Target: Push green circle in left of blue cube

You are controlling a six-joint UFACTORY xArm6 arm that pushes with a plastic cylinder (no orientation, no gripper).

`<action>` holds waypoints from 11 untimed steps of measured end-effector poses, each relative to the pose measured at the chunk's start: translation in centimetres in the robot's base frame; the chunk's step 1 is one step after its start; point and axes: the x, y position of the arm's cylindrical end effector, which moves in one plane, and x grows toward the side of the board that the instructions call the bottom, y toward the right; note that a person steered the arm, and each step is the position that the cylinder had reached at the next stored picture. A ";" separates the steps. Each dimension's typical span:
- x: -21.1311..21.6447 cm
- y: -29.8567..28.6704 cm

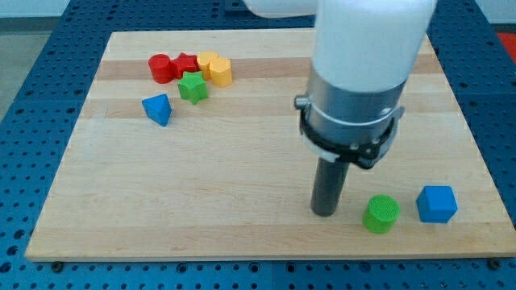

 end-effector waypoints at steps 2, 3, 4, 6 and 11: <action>3.4 2.9; 2.9 5.2; 2.5 6.8; 2.5 3.8; -2.2 9.4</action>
